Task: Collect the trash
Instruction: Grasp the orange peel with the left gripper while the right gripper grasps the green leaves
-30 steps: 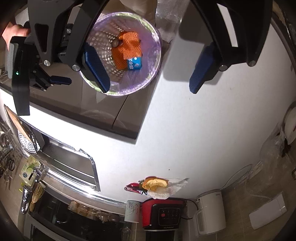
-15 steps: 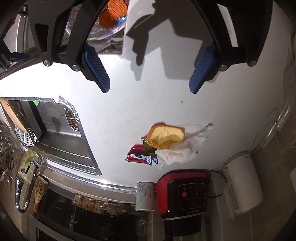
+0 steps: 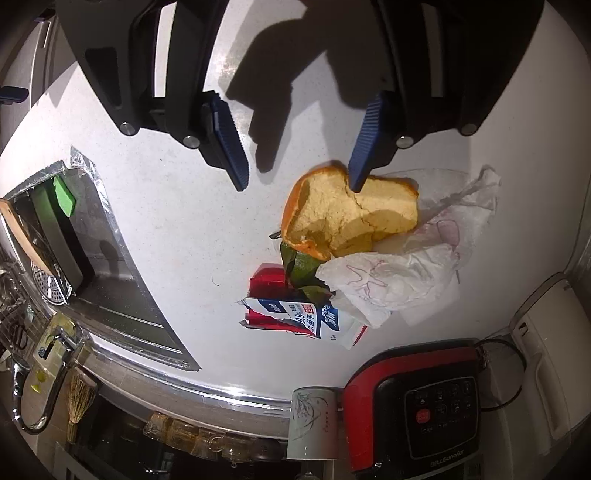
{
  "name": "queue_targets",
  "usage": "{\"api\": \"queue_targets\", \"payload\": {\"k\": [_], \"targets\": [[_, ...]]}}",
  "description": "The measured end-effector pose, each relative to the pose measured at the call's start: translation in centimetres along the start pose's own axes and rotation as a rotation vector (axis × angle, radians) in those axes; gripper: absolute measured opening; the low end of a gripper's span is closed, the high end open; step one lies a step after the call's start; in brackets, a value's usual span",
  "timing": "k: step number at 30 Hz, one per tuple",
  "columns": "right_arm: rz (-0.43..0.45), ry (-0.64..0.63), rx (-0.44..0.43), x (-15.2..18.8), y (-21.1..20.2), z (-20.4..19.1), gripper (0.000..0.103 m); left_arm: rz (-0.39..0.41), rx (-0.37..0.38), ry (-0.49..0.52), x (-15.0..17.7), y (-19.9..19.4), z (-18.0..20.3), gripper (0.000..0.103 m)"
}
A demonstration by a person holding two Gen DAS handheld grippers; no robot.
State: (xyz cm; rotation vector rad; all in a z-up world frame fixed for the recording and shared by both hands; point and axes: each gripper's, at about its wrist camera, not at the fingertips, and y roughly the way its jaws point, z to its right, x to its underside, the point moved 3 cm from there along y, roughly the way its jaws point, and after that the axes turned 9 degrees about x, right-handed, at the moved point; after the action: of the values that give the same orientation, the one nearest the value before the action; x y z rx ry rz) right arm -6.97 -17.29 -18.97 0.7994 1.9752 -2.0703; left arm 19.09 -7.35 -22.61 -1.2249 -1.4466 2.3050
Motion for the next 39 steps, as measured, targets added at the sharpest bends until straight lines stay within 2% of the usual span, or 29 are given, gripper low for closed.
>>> {"api": "queue_targets", "payload": {"k": [4,6,8,9,13,17,23,30,35,39], "targets": [[-0.007,0.006,0.002,-0.6,0.5,0.0,0.091,-0.003,-0.022,0.025,-0.2,0.8,-0.2,0.042],[-0.008,0.008,0.004,-1.0,0.6,0.0,0.091,0.0,-0.039,0.027,-0.5,0.9,-0.5,0.029],[-0.008,0.007,0.002,-1.3,0.7,-0.1,0.091,-0.001,-0.016,0.015,-0.7,0.7,-0.9,0.024],[-0.007,0.006,-0.001,-1.5,0.7,-0.2,0.091,-0.001,0.007,0.01,-0.8,0.5,-1.0,0.007],[0.0,-0.012,-0.011,-2.7,1.0,-0.8,0.091,0.033,0.001,0.009,-0.7,-1.2,-0.9,0.006],[0.034,-0.056,-0.031,-5.2,1.3,-2.0,0.091,0.077,0.026,-0.013,-0.2,-4.1,-0.8,0.006],[0.103,-0.124,-0.077,-11.3,3.5,-4.6,0.091,0.144,0.033,-0.078,2.6,-9.1,-0.8,0.006],[0.183,-0.199,-0.086,-18.4,8.1,-8.0,0.091,0.151,-0.004,-0.144,6.8,-12.1,-1.1,0.006],[0.172,-0.204,-0.085,-21.6,11.8,-9.0,0.071,0.149,-0.015,-0.187,9.0,-13.2,-1.2,0.006],[0.145,-0.178,-0.082,-22.7,13.9,-9.2,0.063,0.14,-0.028,-0.187,9.8,-13.4,-1.1,0.006]]}}
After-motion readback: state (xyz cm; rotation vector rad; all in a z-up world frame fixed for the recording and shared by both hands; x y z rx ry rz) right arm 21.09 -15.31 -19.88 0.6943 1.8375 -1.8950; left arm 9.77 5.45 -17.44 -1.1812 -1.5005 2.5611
